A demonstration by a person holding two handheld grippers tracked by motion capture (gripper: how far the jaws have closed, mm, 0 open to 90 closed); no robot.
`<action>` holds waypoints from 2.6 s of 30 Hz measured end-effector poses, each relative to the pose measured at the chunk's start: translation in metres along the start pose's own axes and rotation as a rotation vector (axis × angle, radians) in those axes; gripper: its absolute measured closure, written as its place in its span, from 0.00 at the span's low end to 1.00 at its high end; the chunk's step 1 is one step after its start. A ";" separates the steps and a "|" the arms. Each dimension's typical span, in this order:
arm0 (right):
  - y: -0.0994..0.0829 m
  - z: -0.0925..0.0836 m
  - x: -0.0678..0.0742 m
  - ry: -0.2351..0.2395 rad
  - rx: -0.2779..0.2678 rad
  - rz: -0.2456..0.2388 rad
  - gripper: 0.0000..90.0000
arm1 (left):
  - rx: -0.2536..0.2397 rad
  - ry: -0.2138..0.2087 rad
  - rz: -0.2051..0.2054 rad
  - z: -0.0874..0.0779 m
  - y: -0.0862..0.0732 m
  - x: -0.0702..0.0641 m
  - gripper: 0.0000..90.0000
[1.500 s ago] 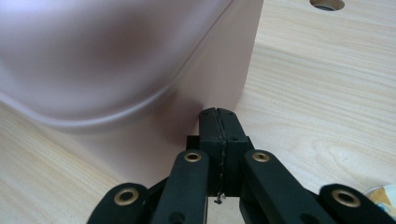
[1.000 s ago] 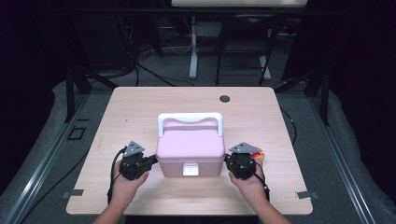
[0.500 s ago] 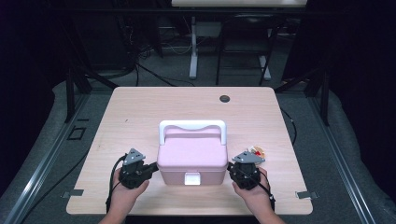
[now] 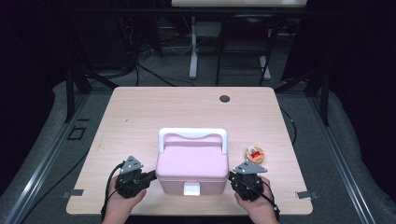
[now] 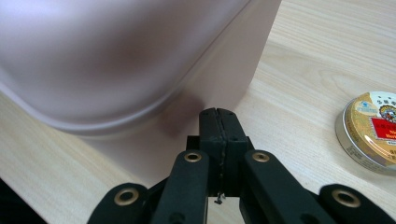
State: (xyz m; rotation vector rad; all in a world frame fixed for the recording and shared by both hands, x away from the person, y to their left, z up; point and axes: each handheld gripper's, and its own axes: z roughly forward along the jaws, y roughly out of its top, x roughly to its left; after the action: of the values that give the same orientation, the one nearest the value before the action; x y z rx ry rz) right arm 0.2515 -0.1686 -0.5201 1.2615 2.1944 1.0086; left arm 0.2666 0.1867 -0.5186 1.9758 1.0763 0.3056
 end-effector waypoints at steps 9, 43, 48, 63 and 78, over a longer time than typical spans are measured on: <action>-0.007 -0.004 0.000 0.004 -0.024 0.017 1.00 | 0.001 -0.029 0.000 -0.003 -0.004 -0.003 1.00; -0.002 -0.012 -0.019 0.054 -0.035 0.023 0.69 | -0.047 -0.044 -0.025 -0.018 -0.002 0.018 0.57; 0.004 -0.016 -0.027 0.072 -0.047 0.046 0.57 | -0.046 -0.064 -0.054 -0.021 0.004 0.025 0.52; 0.027 -0.035 -0.041 0.169 -0.025 0.059 0.45 | -0.021 -0.067 0.037 -0.042 0.029 0.028 0.47; 0.057 -0.051 -0.042 0.201 -0.070 0.020 0.45 | -0.071 -0.103 0.040 -0.055 0.057 0.023 0.48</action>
State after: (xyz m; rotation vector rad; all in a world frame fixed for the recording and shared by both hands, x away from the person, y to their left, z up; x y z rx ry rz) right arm 0.2719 -0.2053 -0.4438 1.1993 2.2750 1.2583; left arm 0.2825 0.2195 -0.4447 1.9298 0.9490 0.2575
